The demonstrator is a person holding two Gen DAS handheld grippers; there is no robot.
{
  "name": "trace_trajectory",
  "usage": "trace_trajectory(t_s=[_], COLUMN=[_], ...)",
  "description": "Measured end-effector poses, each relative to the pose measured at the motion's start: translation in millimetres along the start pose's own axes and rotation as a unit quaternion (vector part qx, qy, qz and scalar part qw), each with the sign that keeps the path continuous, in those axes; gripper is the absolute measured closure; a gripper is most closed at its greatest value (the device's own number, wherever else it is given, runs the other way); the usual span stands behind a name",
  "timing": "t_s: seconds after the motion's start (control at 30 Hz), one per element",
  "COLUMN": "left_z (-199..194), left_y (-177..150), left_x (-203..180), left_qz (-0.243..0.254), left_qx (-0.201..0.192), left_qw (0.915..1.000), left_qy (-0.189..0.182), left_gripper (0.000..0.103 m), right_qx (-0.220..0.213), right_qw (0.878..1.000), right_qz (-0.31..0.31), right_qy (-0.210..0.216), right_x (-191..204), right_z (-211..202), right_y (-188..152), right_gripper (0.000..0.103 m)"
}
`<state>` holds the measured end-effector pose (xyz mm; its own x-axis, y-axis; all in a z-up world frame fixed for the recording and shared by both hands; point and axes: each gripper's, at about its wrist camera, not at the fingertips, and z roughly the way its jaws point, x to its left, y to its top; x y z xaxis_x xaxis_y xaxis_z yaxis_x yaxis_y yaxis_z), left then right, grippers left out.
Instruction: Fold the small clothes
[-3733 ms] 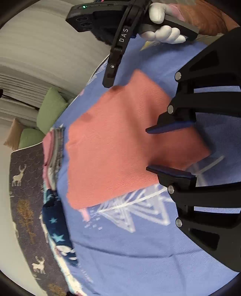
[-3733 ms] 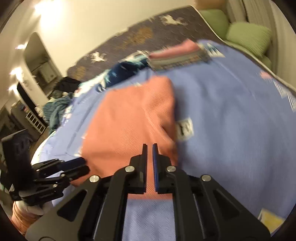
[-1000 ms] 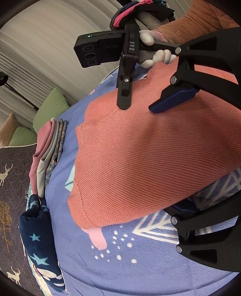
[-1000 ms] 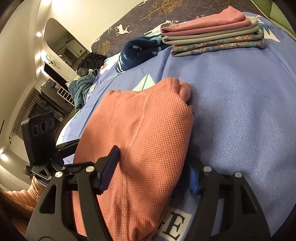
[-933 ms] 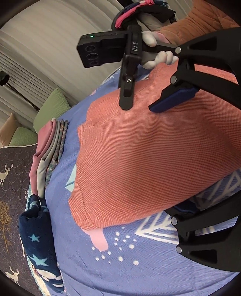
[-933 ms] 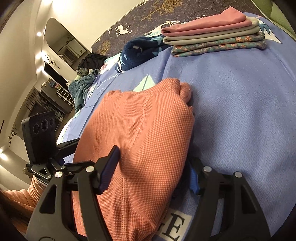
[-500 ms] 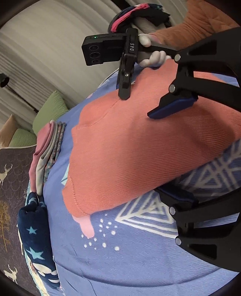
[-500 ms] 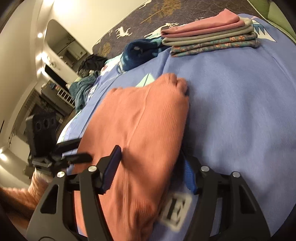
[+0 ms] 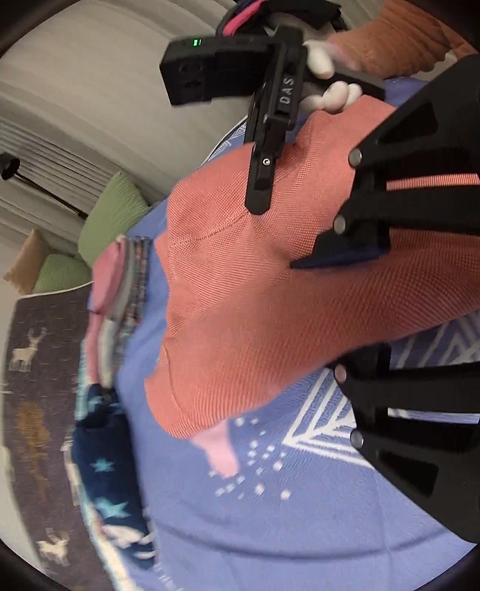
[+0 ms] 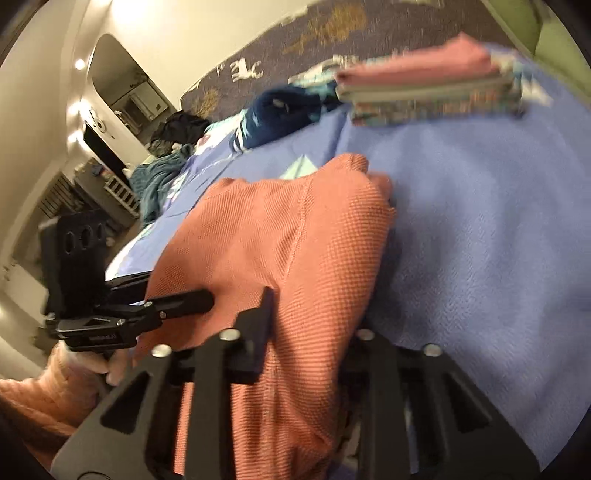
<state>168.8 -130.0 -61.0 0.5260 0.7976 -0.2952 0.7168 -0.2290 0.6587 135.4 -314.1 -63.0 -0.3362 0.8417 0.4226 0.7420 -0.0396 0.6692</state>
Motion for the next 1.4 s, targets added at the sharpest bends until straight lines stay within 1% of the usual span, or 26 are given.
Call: trace_trajectory(t_s=[0.07,0.2,0.27,0.37,0.43,0.57,0.7,0.83,0.93,1.03,1.07,1.1,1.17,1.3,1.4], left_z=[-20,-66,-89,-107,-116,-127,-128,-131,-129,-125,-121,-119,-110,-88,-71], left_y=[2,2,3,8,11,25,48,79,111,145,160,166,188,229,255], left_x=[-15,-48,-67,-89,-98,-117,-135,-153,-161,-168,-169,-171,-173,-172,-167], left_qz=[0.015,0.054,0.076,0.096,0.105,0.123,0.151,0.183,0.198,0.2,0.2,0.201,0.204,0.201,0.205], left_qx=[-0.026,-0.077,-0.104,-0.133,-0.145,-0.161,-0.175,-0.189,-0.201,-0.206,-0.206,-0.206,-0.207,-0.205,-0.204], left_qw=[0.9995,0.9954,0.9916,0.9864,0.9838,0.9793,0.9728,0.9647,0.9593,0.9576,0.9573,0.9568,0.9555,0.9551,0.9529], left_qy=[0.01,0.015,0.015,0.011,0.004,-0.008,-0.001,0.01,0.019,0.028,0.035,0.039,0.052,0.073,0.092], left_gripper=[0.076,0.077,0.077,0.077,0.077,0.077,0.077,0.078,0.078,0.078,0.078,0.078,0.078,0.078,0.078], right_qx=[-0.031,-0.098,-0.136,-0.185,-0.212,-0.25,-0.27,-0.286,-0.301,-0.312,-0.313,-0.313,-0.313,-0.315,-0.312], right_qw=[0.999,0.994,0.988,0.977,0.97,0.957,0.949,0.944,0.94,0.935,0.935,0.934,0.934,0.932,0.933], right_qz=[-0.017,-0.033,-0.059,-0.087,-0.098,-0.119,-0.131,-0.129,-0.125,-0.124,-0.125,-0.124,-0.124,-0.122,-0.108], right_qy=[-0.017,-0.021,-0.038,-0.059,-0.066,-0.083,-0.096,-0.104,-0.105,-0.113,-0.114,-0.117,-0.123,-0.135,-0.14], right_x=[16,44,64,86,96,107,106,95,86,78,75,71,64,49,25], right_z=[-19,-68,-96,-130,-152,-182,-196,-208,-218,-222,-222,-221,-220,-211,-194], right_y=[-2,-9,-14,-19,-20,-16,-3,24,50,83,94,108,128,170,207], right_gripper=[0.083,0.083,0.083,0.083,0.084,0.084,0.084,0.085,0.085,0.085,0.085,0.085,0.085,0.085,0.085])
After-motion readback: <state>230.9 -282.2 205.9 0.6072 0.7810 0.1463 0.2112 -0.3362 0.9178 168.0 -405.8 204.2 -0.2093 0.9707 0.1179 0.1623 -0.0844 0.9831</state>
